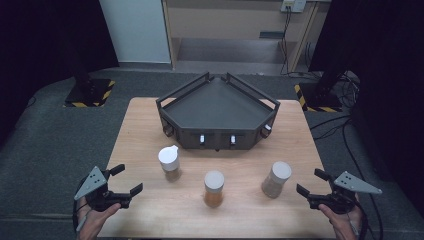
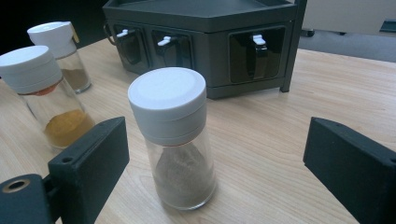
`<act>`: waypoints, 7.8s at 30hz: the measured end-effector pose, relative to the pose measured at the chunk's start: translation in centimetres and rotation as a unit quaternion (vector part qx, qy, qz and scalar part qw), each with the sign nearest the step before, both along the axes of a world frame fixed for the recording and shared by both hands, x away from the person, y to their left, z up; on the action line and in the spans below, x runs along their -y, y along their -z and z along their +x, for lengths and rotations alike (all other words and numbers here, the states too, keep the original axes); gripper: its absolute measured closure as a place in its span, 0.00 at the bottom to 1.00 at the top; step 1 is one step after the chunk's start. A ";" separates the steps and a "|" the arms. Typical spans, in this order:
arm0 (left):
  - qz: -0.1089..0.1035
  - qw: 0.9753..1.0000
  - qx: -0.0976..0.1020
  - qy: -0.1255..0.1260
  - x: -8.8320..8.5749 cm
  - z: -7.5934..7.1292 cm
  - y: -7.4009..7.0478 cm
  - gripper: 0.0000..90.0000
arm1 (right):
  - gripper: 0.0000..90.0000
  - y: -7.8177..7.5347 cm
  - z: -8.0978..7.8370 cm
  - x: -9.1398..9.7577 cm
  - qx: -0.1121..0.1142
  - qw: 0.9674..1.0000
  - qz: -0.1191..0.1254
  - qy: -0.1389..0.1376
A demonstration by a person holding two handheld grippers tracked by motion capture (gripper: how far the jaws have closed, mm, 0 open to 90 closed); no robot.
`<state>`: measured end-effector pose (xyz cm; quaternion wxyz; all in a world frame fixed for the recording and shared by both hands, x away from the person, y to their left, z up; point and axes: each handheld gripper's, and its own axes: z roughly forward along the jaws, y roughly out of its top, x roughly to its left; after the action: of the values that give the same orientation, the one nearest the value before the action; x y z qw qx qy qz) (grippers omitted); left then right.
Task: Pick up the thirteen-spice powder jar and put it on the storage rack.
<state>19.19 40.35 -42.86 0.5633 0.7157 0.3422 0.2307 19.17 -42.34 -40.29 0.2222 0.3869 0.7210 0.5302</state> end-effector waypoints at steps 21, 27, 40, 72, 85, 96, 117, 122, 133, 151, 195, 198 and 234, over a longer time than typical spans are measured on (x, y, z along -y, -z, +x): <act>0.005 1.000 -0.001 0.005 0.1 0.1 -0.1 0.02 | 0.08 0.0 0.0 0.1 0.003 1.000 0.004 -0.009; 0.009 1.000 -0.004 0.001 0.4 0.0 -0.5 0.02 | 0.08 0.0 0.1 0.0 0.001 1.000 0.006 -0.013; 0.008 1.000 -0.018 0.015 0.7 0.8 -3.0 0.02 | 0.07 0.1 0.1 0.1 0.000 1.000 0.011 -0.016; 0.097 0.990 -0.048 0.091 2.1 6.4 -11.7 0.02 | 0.07 0.1 0.1 0.2 -0.001 1.000 0.012 -0.015; 0.116 0.985 -0.061 0.115 3.3 9.1 -12.9 0.02 | 0.07 0.1 0.0 0.2 -0.001 1.000 0.013 -0.015; 0.126 0.979 -0.074 0.143 4.4 11.1 -13.7 0.02 | 0.08 0.1 -0.1 0.2 -0.001 1.000 0.013 -0.014; 0.145 0.971 -0.101 0.164 6.2 14.2 -13.3 0.02 | 0.08 0.1 -0.2 0.3 -0.001 1.000 0.016 -0.013; 0.144 0.970 -0.109 0.163 6.5 14.9 -12.6 0.02 | 0.08 0.1 -0.2 0.4 -0.001 1.000 0.017 -0.013; 0.163 0.967 -0.120 0.157 7.5 15.7 -11.7 0.02 | 0.08 0.1 -0.2 0.4 -0.001 1.000 0.019 -0.012; 0.160 0.965 -0.144 0.147 8.4 16.9 -8.3 0.06 | 0.08 0.1 -0.3 0.5 -0.002 1.000 0.021 -0.012; 0.173 0.964 -0.108 0.170 9.1 16.5 -8.2 0.33 | 0.01 0.2 0.0 0.6 -0.006 0.999 0.026 -0.020; 0.175 0.963 -0.104 0.174 9.1 16.7 -8.8 0.33 | 0.01 0.2 0.0 0.6 -0.007 0.999 0.027 -0.020; 0.187 0.944 -0.096 0.253 11.1 20.9 -17.0 0.33 | 0.01 0.4 0.2 0.7 -0.011 0.999 0.031 -0.026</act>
<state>40.07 29.29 -25.81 0.4234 0.8901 0.1528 0.0711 19.39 -43.08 -40.65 0.1884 0.3810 0.7164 0.5533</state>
